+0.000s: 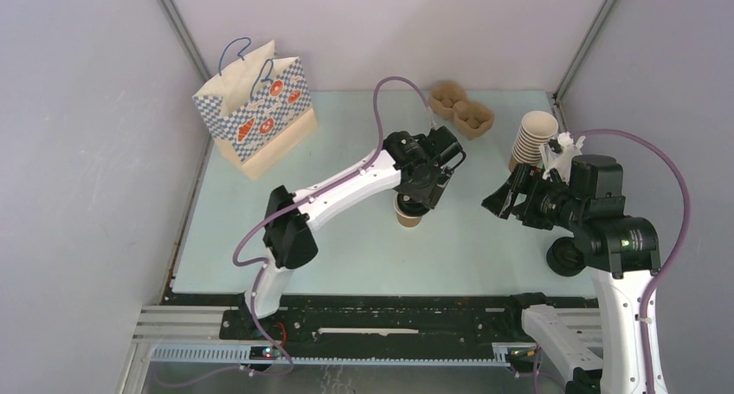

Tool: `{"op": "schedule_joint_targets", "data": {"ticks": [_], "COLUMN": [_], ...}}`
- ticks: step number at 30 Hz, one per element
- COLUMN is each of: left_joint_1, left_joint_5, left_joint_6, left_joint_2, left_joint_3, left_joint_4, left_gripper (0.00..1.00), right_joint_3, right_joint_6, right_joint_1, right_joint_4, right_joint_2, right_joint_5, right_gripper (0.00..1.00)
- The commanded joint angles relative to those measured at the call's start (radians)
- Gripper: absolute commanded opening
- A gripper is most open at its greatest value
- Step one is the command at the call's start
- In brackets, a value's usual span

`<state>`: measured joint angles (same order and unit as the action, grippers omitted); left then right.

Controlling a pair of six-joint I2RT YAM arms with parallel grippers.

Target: Pack the takeout coffee

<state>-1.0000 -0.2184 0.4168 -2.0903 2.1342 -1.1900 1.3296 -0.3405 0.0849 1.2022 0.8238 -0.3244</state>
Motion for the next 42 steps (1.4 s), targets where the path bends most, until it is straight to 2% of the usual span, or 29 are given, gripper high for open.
{"op": "schedule_joint_targets", "data": {"ticks": [1,14,42], "left_joint_1": [0.005,0.013,0.037], "left_joint_5": [-0.036,-0.063,0.007], "left_joint_6": [-0.05,-0.059,-0.064], "left_joint_2": [-0.031,-0.054,-0.1], "left_joint_3": [0.07,0.061,0.083], "left_joint_4": [-0.012,-0.016,0.006], "left_gripper": [0.67,0.7,0.75], "right_joint_3": [0.017,-0.002,-0.007], "right_joint_6": [0.033,0.028,0.032], "right_joint_1": [0.006,0.009,0.015], "right_joint_4": [-0.007,-0.02,-0.024], "right_joint_2": [-0.002,-0.007,-0.003], "right_joint_5": [0.016,0.001,0.003], "right_gripper": [0.85,0.85,0.84]}}
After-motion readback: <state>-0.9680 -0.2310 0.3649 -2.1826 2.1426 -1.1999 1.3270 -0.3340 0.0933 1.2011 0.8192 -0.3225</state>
